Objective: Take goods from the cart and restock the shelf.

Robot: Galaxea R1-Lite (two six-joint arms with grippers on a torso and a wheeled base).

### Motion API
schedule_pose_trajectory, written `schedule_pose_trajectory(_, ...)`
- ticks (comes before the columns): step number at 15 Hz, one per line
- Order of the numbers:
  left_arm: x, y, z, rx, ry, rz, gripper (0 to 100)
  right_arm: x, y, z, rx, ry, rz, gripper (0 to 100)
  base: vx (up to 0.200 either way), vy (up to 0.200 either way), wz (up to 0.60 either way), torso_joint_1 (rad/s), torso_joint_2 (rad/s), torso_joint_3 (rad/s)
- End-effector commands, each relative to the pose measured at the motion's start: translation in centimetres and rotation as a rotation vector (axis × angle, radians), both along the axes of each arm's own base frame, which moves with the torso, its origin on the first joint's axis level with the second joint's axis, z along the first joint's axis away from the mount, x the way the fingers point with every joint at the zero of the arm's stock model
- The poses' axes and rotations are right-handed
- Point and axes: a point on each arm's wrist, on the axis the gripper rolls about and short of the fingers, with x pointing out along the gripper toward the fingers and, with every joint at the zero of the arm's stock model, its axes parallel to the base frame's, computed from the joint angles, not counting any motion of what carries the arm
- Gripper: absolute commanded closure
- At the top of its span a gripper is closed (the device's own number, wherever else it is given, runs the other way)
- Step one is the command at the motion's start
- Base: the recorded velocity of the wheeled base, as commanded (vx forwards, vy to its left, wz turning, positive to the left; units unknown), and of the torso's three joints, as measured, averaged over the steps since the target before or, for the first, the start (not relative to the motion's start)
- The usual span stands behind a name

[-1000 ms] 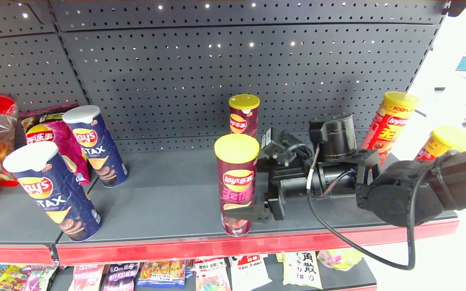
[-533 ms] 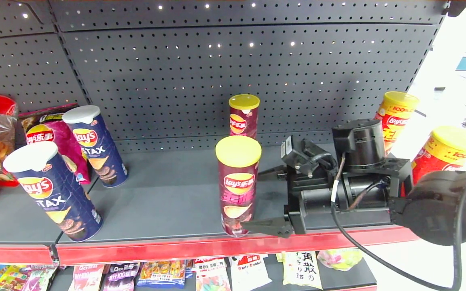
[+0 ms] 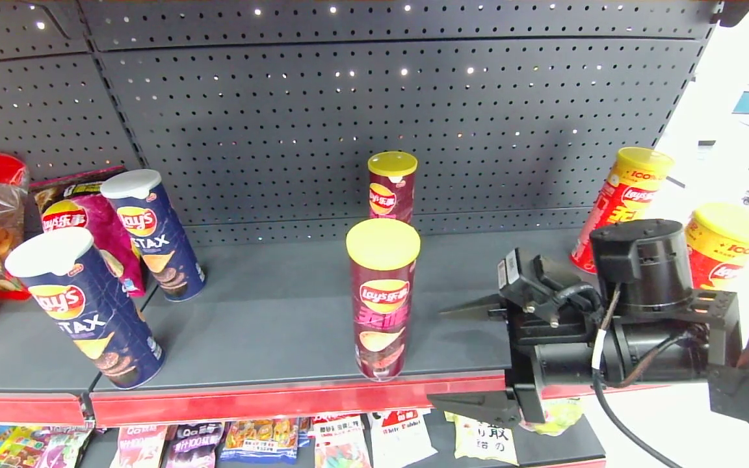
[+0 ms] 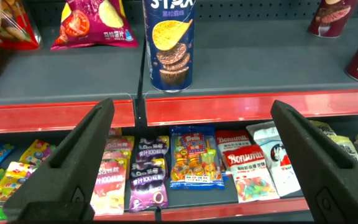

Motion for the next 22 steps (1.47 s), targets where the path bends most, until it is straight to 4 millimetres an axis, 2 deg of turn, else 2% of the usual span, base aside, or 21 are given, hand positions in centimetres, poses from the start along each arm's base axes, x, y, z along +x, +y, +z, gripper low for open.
schedule_pose_trajectory(1, 0.0, 0.0, 0.0, -0.001, 0.000, -0.001, 0, -0.6, -1.1, 0.0, -0.013, -0.006, -0.044, 0, 0.000, 0.000, 0.00, 0.000, 0.00, 0.000)
schedule_pose_trajectory(6, 0.0, 0.0, 0.0, -0.001, 0.000, 0.002, 0, -1.6, -2.0, -0.8, -0.058, 0.023, -0.143, 0, 0.000, 0.000, 0.00, 0.000, 0.00, 0.000)
schedule_pose_trajectory(7, 0.0, 0.0, 0.0, -0.001, 0.000, 0.000, 0, -1.8, -2.3, -1.0, -0.068, 0.044, -0.219, 0, 0.000, 0.000, 0.00, 0.000, 0.00, 0.000)
schedule_pose_trajectory(13, 0.0, 0.0, 0.0, -0.001, 0.000, 0.000, 0, -1.0, -2.6, -0.7, -0.092, 0.028, -0.405, 0, 0.000, 0.000, 0.00, 0.000, 0.00, 0.000)
schedule_pose_trajectory(16, 0.0, 0.0, 0.0, -0.001, 0.000, 0.000, 0, -1.4, -2.9, 0.0, -0.077, 0.000, -0.431, 0, 0.000, 0.000, 0.00, 0.000, 0.00, 0.000)
schedule_pose_trajectory(19, 0.0, 0.0, 0.0, -0.001, 0.000, 0.000, 0, -4.6, -4.5, 1.7, -0.013, -0.056, -0.401, 0, 0.000, 0.000, 0.00, 0.000, 0.00, 0.000)
schedule_pose_trajectory(22, 0.0, 0.0, 0.0, -0.001, 0.000, 0.000, 0, -9.2, -7.5, 1.4, 0.045, -0.075, -0.349, 0, 0.000, 0.000, 0.00, 0.000, 0.00, 0.000)
